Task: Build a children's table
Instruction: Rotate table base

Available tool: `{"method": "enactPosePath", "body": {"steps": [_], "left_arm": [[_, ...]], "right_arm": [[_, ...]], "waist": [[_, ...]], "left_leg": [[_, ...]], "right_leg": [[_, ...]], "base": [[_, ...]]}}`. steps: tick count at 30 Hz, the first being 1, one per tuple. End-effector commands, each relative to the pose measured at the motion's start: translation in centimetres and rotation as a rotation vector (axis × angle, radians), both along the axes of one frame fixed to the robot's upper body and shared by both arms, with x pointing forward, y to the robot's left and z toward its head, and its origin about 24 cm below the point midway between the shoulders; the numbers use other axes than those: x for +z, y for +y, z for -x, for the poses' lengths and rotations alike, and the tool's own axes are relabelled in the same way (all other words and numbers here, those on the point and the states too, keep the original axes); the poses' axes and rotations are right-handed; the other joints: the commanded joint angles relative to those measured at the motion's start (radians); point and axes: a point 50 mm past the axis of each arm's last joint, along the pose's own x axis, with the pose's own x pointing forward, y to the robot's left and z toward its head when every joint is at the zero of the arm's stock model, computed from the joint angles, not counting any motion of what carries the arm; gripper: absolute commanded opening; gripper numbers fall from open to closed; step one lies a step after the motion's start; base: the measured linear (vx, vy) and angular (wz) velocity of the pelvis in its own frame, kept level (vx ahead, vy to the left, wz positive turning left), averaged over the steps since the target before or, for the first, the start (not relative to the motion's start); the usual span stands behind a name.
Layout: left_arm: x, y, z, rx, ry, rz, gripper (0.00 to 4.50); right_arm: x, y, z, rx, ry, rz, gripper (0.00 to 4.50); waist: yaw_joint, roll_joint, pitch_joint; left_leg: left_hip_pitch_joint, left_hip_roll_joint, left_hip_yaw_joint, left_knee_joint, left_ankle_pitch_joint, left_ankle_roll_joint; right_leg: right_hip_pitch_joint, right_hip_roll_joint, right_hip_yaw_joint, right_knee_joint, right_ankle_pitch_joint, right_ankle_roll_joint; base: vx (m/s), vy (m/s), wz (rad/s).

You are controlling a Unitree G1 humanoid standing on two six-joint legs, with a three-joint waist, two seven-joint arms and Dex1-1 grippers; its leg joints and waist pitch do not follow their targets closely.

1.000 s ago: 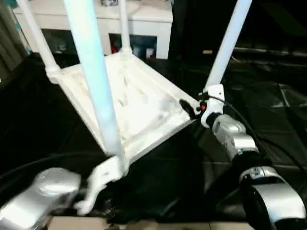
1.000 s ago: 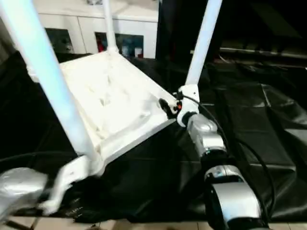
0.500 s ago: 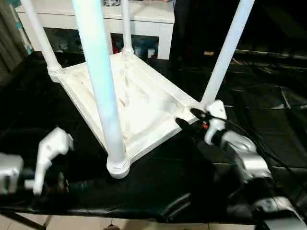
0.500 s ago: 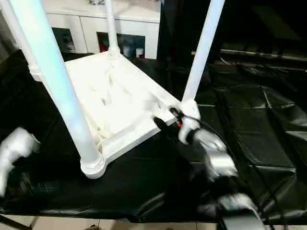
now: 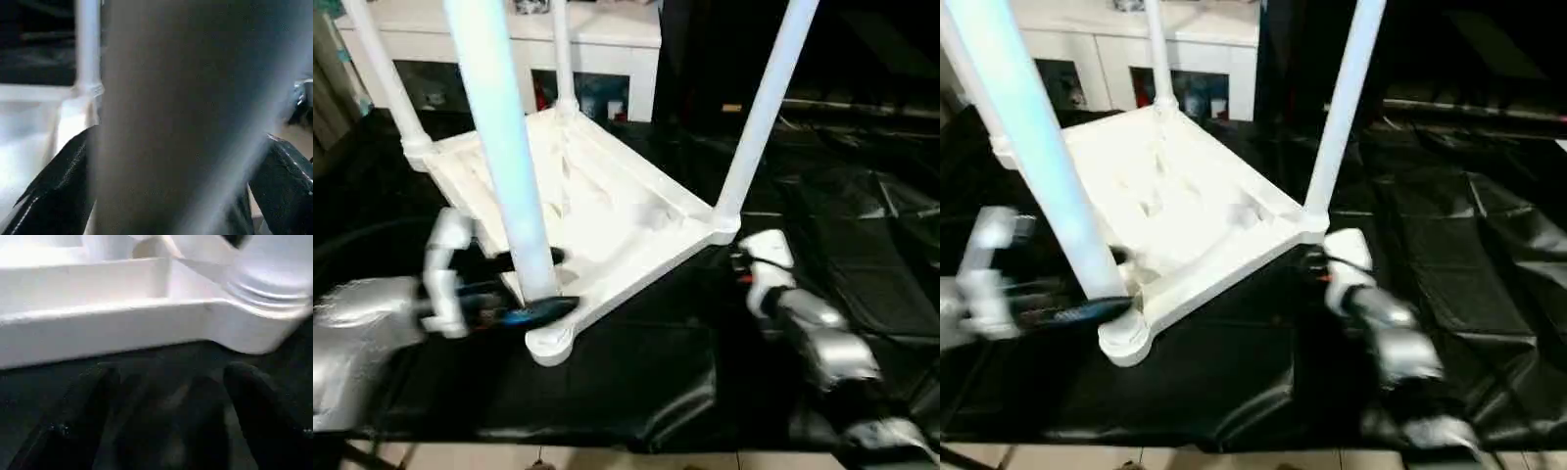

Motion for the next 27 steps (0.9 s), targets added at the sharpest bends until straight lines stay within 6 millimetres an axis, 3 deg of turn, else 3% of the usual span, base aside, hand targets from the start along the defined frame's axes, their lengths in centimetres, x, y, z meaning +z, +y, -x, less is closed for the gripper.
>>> {"method": "enactPosePath", "body": {"steps": [1, 6, 7, 8, 11, 12, 13, 14, 16, 17, 19, 21, 27], "left_arm": [[0.3, -0.8, -0.2, -0.023, -0.016, 0.002, 4.48], [0.9, -4.8, -0.3, -0.153, -0.018, 0.086, 4.48], [1.1, -6.0, -0.4, -0.185, -0.029, 0.104, 4.48], [1.1, -6.0, -0.4, -0.185, -0.029, 0.104, 4.48], [1.2, -8.0, -0.5, -0.235, -0.047, 0.125, 4.48], [1.2, -9.6, -0.8, -0.253, -0.054, 0.126, 4.48], [1.2, -9.6, -0.8, -0.253, -0.054, 0.126, 4.48], [1.2, -10.8, -1.3, -0.254, -0.064, 0.127, 4.48], [1.2, -12.8, -2.1, -0.246, -0.088, 0.118, 4.48], [1.3, -13.6, -2.3, -0.249, -0.099, 0.116, 4.48], [1.1, -14.6, -2.8, -0.242, -0.12, 0.09, 4.48], [0.9, -15.4, -3.2, -0.222, -0.129, 0.067, 4.48], [0.6, -17.1, -4.0, -0.176, -0.174, 0.032, 4.48]], "right_arm": [[0.2, 0.3, -0.4, 0.003, -0.005, 0.017, 3.85], [0.0, 2.2, -1.1, 0.042, 0.008, 0.019, 3.85], [0.1, 2.5, -1.3, 0.057, 0.005, 0.021, 3.85], [0.1, 2.5, -1.3, 0.057, 0.005, 0.021, 3.85], [0.4, 3.0, -1.5, 0.072, -0.003, 0.019, 3.85], [0.5, 3.2, -1.7, 0.083, -0.008, 0.018, 3.85], [0.5, 3.2, -1.7, 0.083, -0.008, 0.018, 3.85], [0.6, 3.4, -1.7, 0.09, -0.01, 0.017, 3.85], [0.6, 3.7, -1.8, 0.096, -0.012, 0.015, 3.85], [0.6, 3.8, -1.8, 0.098, -0.012, 0.014, 3.85], [0.5, 4.0, -1.9, 0.102, -0.013, 0.011, 3.85], [0.5, 4.1, -1.8, 0.107, -0.014, 0.008, 3.85], [0.6, 4.0, -1.9, 0.124, -0.021, -0.013, 3.85]], "waist": [[0.003, 0.016, -0.059], [0.008, 0.013, -0.06], [0.008, 0.008, -0.06], [0.009, 0.011, -0.062], [0.004, 0.006, -0.065], [0.002, 0.005, -0.065], [0.002, 0.006, -0.065], [-0.001, 0.005, -0.065], [-0.003, 0.005, -0.064], [-0.005, 0.006, -0.064], [-0.008, 0.0, -0.065], [-0.009, 0.003, -0.065], [-0.008, 0.002, -0.068]], "left_leg": [[0.01, 0.026, -0.005, -0.077, -0.238, -0.027], [0.01, 0.028, -0.003, -0.077, -0.22, -0.03], [0.008, 0.027, -0.003, -0.076, -0.211, -0.028], [0.008, 0.027, -0.004, -0.075, -0.204, -0.029], [0.0, 0.025, -0.003, -0.072, -0.157, -0.018], [-0.001, 0.025, -0.003, -0.071, -0.153, -0.016], [0.004, 0.026, -0.001, -0.068, -0.153, -0.01], [-0.002, 0.024, -0.003, -0.07, -0.147, -0.006], [0.005, 0.025, 0.0, -0.067, -0.159, 0.0], [0.0, 0.025, -0.002, -0.068, -0.161, 0.004], [-0.005, 0.024, -0.004, -0.068, -0.163, 0.005], [-0.003, 0.025, -0.005, -0.067, -0.17, 0.008], [-0.002, 0.027, -0.003, -0.064, -0.146, 0.034]], "right_leg": [[0.044, -0.052, 0.047, -0.078, -0.236, -0.202], [0.047, -0.051, 0.046, -0.071, -0.187, -0.219], [0.051, -0.052, 0.046, -0.071, -0.179, -0.213], [0.051, -0.054, 0.046, -0.07, -0.171, -0.214], [0.06, -0.054, 0.045, -0.065, -0.116, -0.218], [0.061, -0.054, 0.046, -0.064, -0.11, -0.221], [0.056, -0.053, 0.047, -0.067, -0.105, -0.224], [0.063, -0.055, 0.046, -0.065, -0.103, -0.223], [0.057, -0.054, 0.046, -0.073, -0.123, -0.221], [0.061, -0.055, 0.046, -0.074, -0.128, -0.221], [0.067, -0.057, 0.044, -0.074, -0.143, -0.218], [0.064, -0.058, 0.044, -0.078, -0.175, -0.207], [0.064, -0.055, 0.043, -0.075, -0.105, -0.24]], "base": [[0.0, 0.0, 0.0], [0.0, 0.0, 0.0], [0.0, 0.0, 0.0], [0.0, 0.0, 0.0], [0.0, 0.0, 0.0], [0.0, 0.0, 0.0], [0.0, 0.0, 0.0], [0.0, 0.0, 0.0], [0.0, 0.0, 0.0], [0.0, 0.0, 0.0], [0.0, 0.0, 0.0], [0.0, 0.0, 0.0], [0.0, 0.0, 0.0]]}}
